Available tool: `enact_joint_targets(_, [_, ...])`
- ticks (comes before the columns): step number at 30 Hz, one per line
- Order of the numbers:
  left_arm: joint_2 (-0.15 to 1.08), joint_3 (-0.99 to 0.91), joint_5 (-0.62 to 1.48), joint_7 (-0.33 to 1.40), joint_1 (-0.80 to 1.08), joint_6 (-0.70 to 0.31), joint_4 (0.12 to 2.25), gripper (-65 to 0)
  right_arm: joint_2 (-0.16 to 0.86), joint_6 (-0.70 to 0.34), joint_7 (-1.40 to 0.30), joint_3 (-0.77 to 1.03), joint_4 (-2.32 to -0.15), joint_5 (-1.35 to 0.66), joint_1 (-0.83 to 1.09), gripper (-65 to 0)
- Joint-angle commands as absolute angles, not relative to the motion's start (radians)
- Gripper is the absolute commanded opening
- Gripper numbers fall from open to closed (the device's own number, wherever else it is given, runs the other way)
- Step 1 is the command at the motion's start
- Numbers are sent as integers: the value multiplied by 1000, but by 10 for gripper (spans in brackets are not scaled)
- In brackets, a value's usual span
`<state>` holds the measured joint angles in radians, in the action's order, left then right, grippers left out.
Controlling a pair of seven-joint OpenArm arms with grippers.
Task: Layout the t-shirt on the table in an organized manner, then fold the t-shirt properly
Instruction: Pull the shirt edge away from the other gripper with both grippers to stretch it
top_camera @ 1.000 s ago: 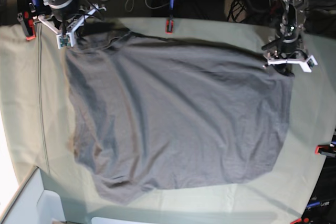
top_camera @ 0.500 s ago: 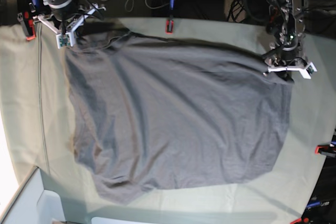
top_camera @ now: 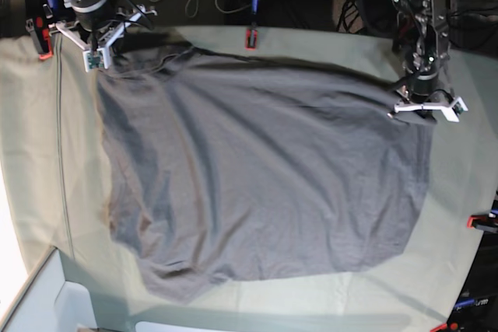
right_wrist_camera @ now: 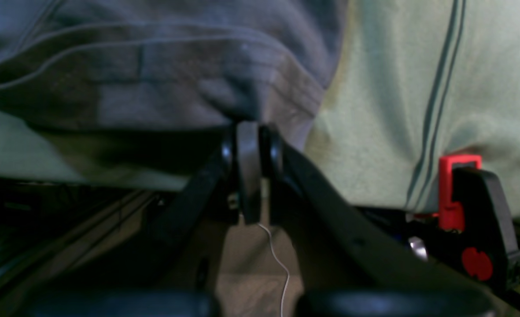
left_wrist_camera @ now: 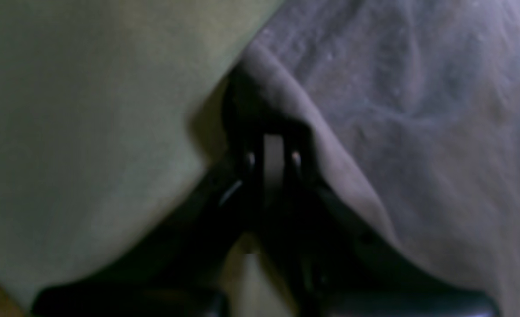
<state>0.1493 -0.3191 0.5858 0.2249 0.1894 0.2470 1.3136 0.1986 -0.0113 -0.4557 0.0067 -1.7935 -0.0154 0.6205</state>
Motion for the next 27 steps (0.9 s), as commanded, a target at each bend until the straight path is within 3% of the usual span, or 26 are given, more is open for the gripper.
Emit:
enact_joint_targets(1, [160,-323,582,197,209,237,1365,-650,205,-7,-438,15,-1813,-10,625,-650])
enact_joint_targets(10, [162,-395,588,196,421,239,1624,-650,205,-7,-438,16,-1814,-10,608,-650])
enact_joint_targets(27, [177,-501,581,197,466,237,1626,-650,213,-7,-433,18,-1940,-10,687,-650])
